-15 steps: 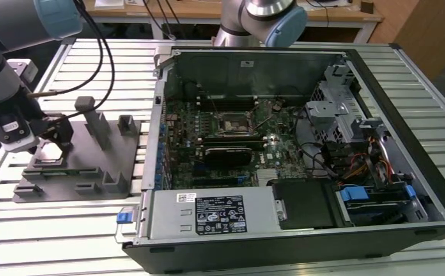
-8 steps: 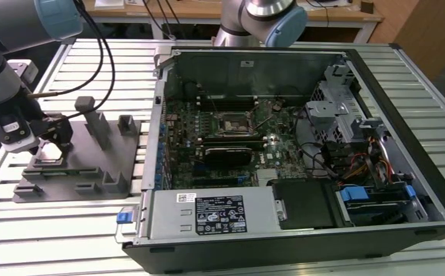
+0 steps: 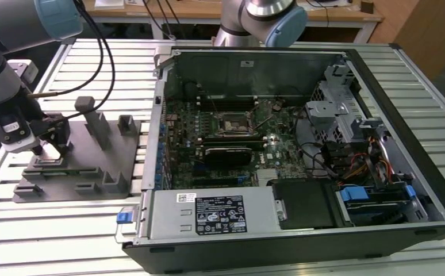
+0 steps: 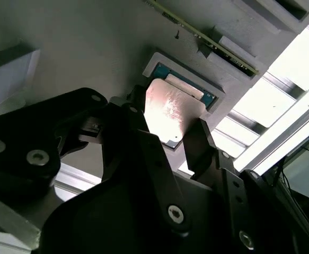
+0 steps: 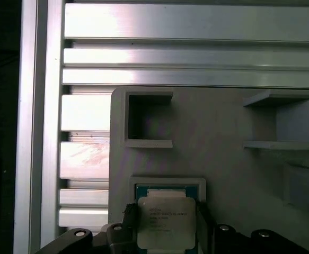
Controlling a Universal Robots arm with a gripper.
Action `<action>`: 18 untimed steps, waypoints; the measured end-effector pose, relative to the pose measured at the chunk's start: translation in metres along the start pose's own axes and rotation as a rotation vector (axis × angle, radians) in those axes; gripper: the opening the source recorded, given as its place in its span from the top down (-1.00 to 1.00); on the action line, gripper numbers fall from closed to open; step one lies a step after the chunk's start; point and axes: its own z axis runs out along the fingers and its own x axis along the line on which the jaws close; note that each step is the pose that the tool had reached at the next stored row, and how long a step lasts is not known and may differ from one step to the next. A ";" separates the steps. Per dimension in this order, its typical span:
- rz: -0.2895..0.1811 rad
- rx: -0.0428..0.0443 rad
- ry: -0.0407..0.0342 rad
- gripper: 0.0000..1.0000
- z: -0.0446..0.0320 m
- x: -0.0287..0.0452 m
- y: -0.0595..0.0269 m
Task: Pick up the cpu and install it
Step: 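Pick up the cpu and move it towards the insertion slot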
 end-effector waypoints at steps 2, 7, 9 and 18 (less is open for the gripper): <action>0.000 0.0000 -0.0001 -0.06 0.0001 0.0000 0.0000; 0.000 -0.0002 -0.0003 -0.06 0.0001 -0.0001 0.0000; 0.000 -0.0001 -0.0003 -0.06 0.0001 0.0000 0.0000; 0.000 -0.0004 -0.0006 -0.20 -0.0053 -0.0001 0.0003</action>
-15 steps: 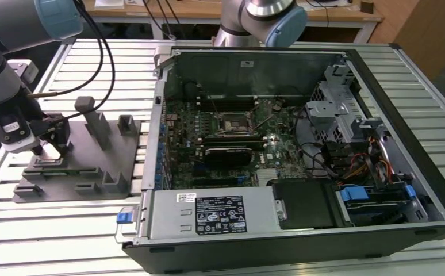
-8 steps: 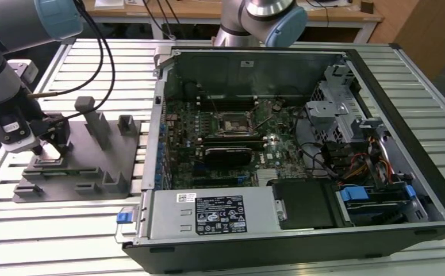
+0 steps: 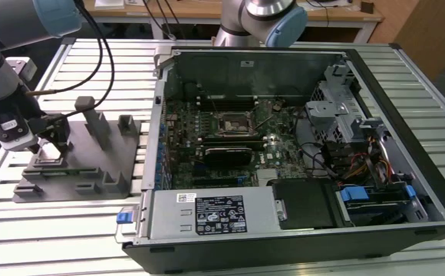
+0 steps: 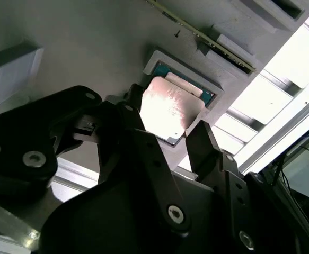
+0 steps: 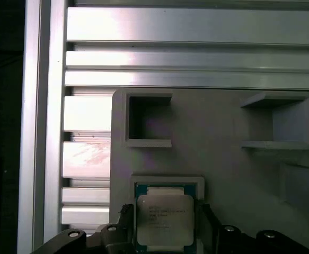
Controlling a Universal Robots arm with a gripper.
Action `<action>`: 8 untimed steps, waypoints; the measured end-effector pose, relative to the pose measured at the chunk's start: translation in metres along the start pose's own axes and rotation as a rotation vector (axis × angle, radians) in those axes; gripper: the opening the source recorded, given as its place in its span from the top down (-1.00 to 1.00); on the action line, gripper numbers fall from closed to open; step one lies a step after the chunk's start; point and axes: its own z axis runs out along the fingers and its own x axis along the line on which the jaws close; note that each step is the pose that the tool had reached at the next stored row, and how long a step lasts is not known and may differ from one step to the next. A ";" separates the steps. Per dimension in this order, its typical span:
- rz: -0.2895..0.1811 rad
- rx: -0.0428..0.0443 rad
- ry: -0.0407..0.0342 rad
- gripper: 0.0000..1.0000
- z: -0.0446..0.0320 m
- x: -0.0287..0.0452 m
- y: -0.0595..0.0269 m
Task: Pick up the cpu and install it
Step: 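Pick up the cpu and move it towards the insertion slot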
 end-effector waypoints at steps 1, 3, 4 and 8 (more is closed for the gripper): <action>0.000 0.0002 0.0003 -0.20 -0.0002 0.0003 0.0000; 0.000 0.0003 0.0003 -0.20 -0.0003 0.0022 -0.0001; 0.000 0.0003 0.0003 -0.20 0.0000 0.0025 -0.0001; -0.001 0.0002 0.0003 -0.20 0.0029 0.0026 -0.0001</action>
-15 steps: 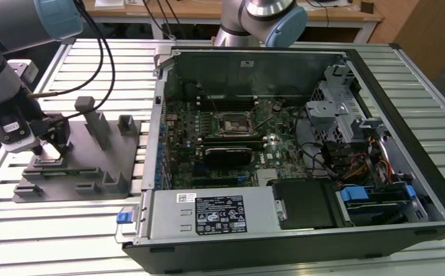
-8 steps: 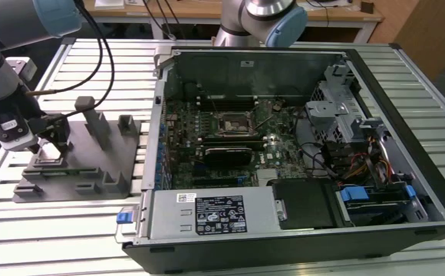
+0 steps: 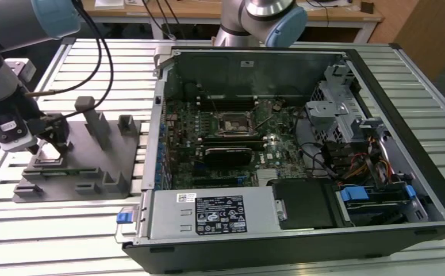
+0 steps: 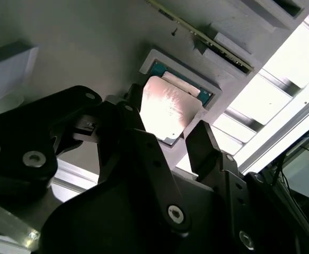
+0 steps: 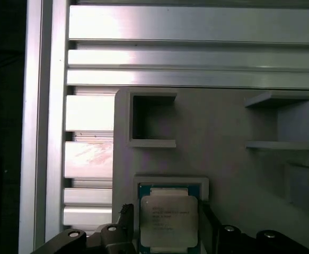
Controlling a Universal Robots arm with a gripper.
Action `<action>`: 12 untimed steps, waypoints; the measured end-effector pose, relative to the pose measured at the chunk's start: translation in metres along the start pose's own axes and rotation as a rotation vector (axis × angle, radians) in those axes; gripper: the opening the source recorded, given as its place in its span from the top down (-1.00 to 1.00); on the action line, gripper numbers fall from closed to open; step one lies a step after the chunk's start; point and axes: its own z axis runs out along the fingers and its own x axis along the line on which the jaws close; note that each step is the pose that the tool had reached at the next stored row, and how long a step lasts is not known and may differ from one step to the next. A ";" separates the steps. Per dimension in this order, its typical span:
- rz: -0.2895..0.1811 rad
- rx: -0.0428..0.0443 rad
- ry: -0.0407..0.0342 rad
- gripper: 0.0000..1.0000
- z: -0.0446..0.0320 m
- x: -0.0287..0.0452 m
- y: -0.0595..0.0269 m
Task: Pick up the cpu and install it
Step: 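Pick up the cpu and move it towards the insertion slot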
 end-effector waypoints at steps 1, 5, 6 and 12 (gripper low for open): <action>-0.001 0.0001 0.0001 -0.20 0.0004 -0.0001 0.0000; -0.008 0.0000 0.0003 -0.20 0.0018 -0.0023 -0.0001; -0.009 -0.0001 0.0003 -0.20 0.0019 -0.0024 -0.0001; -0.015 -0.0001 -0.0001 -0.20 0.0020 -0.0013 -0.0001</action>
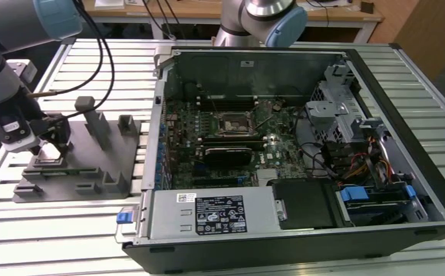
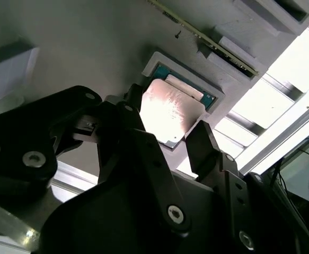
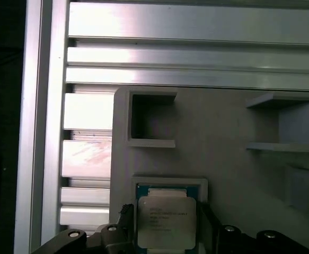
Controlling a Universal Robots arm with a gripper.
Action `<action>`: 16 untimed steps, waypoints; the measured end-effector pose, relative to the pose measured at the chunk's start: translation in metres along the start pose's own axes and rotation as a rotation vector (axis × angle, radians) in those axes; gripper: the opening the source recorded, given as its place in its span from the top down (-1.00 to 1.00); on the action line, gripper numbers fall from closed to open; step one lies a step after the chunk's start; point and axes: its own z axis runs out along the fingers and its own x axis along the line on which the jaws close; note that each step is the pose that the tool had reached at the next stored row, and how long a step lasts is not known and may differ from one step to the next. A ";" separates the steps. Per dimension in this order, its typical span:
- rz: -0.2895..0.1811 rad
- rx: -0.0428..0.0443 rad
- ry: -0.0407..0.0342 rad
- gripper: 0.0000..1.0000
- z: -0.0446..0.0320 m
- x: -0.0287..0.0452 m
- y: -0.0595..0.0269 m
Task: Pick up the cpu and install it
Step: 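Pick up the cpu and move it towards the insertion slot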
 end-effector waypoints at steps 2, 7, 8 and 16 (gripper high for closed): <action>0.000 0.0001 -0.0005 -0.20 -0.0001 0.0003 0.0000; 0.000 0.0002 -0.0005 -0.17 0.0000 0.0004 0.0000; 0.000 0.0002 -0.0005 -0.05 0.0000 0.0004 0.0000; 0.000 0.0001 -0.0007 -0.05 -0.0164 0.0004 0.0007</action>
